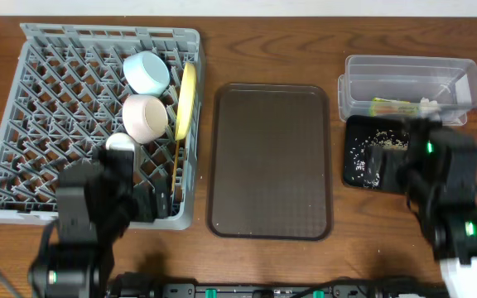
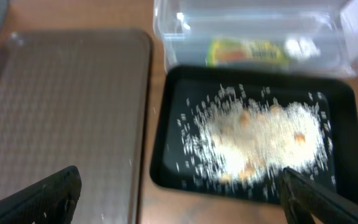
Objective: Sort waste into correct bins and load items into the dishwasher
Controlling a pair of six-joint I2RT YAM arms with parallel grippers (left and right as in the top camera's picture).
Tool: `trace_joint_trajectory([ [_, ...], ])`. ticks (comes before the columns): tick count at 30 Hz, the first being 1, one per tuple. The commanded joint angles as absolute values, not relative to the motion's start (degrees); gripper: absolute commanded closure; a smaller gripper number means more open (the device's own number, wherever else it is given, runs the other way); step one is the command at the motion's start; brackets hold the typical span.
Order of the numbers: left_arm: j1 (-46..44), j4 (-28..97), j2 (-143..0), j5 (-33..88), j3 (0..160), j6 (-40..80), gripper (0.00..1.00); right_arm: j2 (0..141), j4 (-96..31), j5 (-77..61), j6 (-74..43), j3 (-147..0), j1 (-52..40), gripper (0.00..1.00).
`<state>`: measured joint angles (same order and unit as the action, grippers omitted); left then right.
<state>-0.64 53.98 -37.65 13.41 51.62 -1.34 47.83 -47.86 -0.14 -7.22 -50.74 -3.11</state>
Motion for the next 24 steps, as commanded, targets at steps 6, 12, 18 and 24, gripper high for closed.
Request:
trace_joint_trajectory([
  [6, -0.7, 56.8, -31.3, 14.3, 50.8, -1.9, 0.04, 39.0, -61.5, 1.7, -7.7, -46.8, -3.0, 0.01],
  [12, -0.7, 56.7, -31.4, 14.3, 50.8, -1.9, 0.04, 38.9, -66.7, 1.7, -7.7, -46.8, -3.0, 0.01],
  [18, -0.7, 56.7, -31.4, 14.3, 50.8, -1.9, 0.04, 38.9, -66.7, 1.7, -7.7, -46.8, -3.0, 0.01],
  [24, -0.7, 56.7, -31.4, 14.3, 50.8, -1.9, 0.04, 36.1, -63.4, 1.4, -7.6, -46.2, -3.0, 0.01],
])
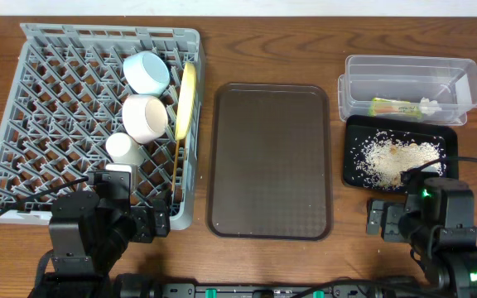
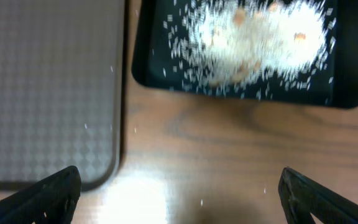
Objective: Sort waste into correct bins and load items into the dishwasher
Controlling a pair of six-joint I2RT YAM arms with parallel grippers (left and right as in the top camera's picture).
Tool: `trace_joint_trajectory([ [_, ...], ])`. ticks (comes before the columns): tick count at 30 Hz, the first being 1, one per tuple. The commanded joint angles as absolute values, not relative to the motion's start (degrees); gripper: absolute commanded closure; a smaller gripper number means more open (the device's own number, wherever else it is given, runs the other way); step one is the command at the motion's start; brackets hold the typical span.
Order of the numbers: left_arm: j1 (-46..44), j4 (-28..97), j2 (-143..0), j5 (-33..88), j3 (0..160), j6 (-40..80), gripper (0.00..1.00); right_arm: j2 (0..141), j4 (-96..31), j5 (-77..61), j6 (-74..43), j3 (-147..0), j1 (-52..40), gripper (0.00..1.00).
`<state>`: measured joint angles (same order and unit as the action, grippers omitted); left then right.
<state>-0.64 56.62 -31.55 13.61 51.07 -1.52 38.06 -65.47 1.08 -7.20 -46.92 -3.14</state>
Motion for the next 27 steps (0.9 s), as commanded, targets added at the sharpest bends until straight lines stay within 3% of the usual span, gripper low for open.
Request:
trace_joint_trajectory([
  [1, -0.7, 56.7, -31.4, 14.3, 50.8, -1.9, 0.04, 34.9, -60.7, 1.5, -7.6, -45.5, -3.0, 0.01],
  [10, -0.7, 56.7, -31.4, 14.3, 50.8, -1.9, 0.04, 12.8, -26.4, 1.5, -3.1, -22.9, -3.0, 0.01],
  [18, -0.7, 56.7, -31.4, 14.3, 50.8, -1.9, 0.04, 0.3, -7.3, 1.5, -3.1, -5.5, -2.9, 0.01],
  [22, -0.7, 56.7, -31.4, 14.3, 50.8, -1.9, 0.03, 0.3, 0.1, 1.4, -3.1, -0.1, -2.9, 0.01],
  [27, -0.7, 56.7, -31.4, 14.3, 50.8, -1.9, 0.03, 0.3, -4.5, 1.4, -2.0, -0.3, -2.9, 0.01],
])
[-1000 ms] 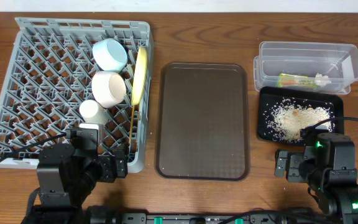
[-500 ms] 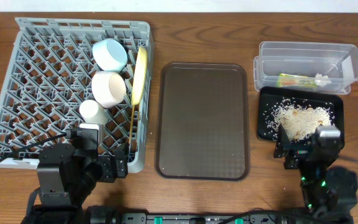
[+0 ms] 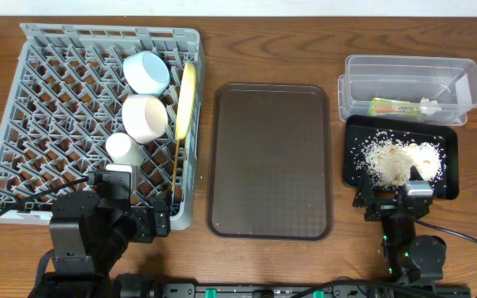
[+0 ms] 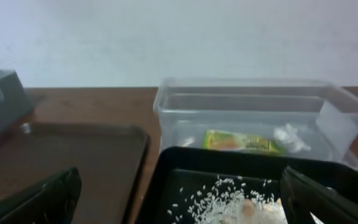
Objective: Sort waste into correct bins and load items into the dishwasher
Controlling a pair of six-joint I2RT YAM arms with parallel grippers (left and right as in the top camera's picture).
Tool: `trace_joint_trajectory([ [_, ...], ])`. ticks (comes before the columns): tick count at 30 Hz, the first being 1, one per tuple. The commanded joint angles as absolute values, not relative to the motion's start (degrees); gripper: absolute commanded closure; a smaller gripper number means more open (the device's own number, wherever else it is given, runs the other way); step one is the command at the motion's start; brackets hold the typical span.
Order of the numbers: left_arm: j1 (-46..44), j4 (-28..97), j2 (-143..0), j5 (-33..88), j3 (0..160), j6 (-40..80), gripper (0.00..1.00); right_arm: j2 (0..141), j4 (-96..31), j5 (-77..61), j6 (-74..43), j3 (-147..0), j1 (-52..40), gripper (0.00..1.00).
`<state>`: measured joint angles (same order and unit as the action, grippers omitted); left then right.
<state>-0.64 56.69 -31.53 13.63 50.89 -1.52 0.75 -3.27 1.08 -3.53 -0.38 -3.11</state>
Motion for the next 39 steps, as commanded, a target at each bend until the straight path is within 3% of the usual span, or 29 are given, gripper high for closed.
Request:
trace_joint_trajectory([
  [1, -0.7, 56.7, -31.4, 14.3, 50.8, -1.9, 0.03, 0.4, -4.3, 1.1, -2.1, -0.3, -2.9, 0.01],
  [39, -0.7, 55.1, -26.3, 13.8, 48.7, -5.0, 0.03, 0.5, -4.3, 0.6, -2.1, -0.3, -3.0, 0.01],
])
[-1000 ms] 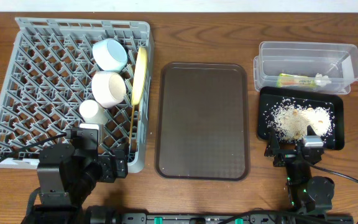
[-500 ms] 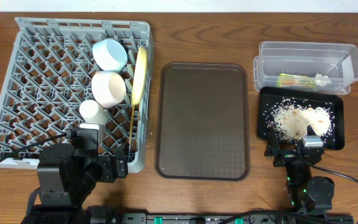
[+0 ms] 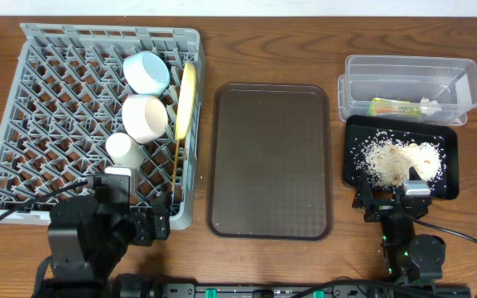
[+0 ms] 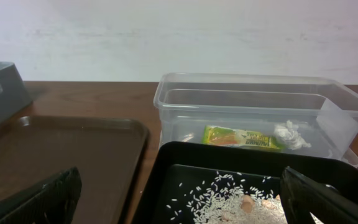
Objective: Sort waste into correct bins and load items into the dishwasher
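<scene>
The grey dishwasher rack on the left holds a blue cup, a beige cup, a small white cup and a yellow plate on edge. The clear bin contains a green wrapper and crumpled white paper. In front of it, a black tray carries spilled rice. My right gripper is open and empty, low at that tray's near edge. My left gripper sits folded by the rack's front corner.
A brown serving tray lies between the rack and the bins, with nothing on it. The wooden table runs to a pale wall at the back. Cables trail from both arms along the front edge.
Almost nothing differs. My right arm stays folded at the front edge, its view now sharp. My left arm sits a touch nearer the front edge.
First both arms reached over the table, the left over the rack's front, the right open above the rice tray. Then both stood back near the front edge. After that the right arm was folded low, looking level across the rice tray, as it is now.
</scene>
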Controlling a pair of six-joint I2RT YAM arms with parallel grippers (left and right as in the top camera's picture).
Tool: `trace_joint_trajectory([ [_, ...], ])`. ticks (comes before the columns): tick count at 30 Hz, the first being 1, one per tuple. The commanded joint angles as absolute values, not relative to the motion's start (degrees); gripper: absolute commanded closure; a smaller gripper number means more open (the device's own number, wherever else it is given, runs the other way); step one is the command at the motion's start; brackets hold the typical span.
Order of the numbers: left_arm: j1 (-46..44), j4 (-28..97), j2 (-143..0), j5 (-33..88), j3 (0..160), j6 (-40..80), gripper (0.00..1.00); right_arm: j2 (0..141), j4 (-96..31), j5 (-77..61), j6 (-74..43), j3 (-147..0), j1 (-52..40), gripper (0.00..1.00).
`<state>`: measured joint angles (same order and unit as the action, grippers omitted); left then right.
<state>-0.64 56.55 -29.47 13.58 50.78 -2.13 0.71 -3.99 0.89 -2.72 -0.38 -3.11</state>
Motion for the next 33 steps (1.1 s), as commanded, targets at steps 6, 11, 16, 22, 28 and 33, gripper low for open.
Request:
trace_joint_trajectory([
  [6, -0.6, 44.5, -15.7, 13.5, 33.9, -4.9, 0.03, 0.5, -4.3, 0.6, -2.1, -0.3, -3.0, 0.01],
  [11, 0.6, 27.1, -5.2, 13.5, 18.0, -4.0, 0.03, 0.5, -4.3, 0.6, -2.1, -0.3, -3.0, 0.01],
  [16, 1.0, 12.6, -0.4, 12.9, 8.6, -3.8, 0.03, 0.5, -4.3, 0.6, -2.1, -0.3, -3.0, 0.01],
  [22, 1.0, -1.0, -0.1, 9.7, 0.8, -3.9, 0.03, 0.5, -4.3, 0.6, -2.1, -0.3, -3.0, 0.01],
  [28, 1.0, 3.3, -0.1, 9.6, 0.2, -3.9, 0.03, 0.5, -4.3, 0.6, -2.1, -0.3, -3.0, 0.01],
  [33, 1.0, 3.1, -0.1, 9.6, 0.2, -3.9, 0.03, 0.5, -4.3, 0.6, -2.1, -0.3, -3.0, 0.01],
])
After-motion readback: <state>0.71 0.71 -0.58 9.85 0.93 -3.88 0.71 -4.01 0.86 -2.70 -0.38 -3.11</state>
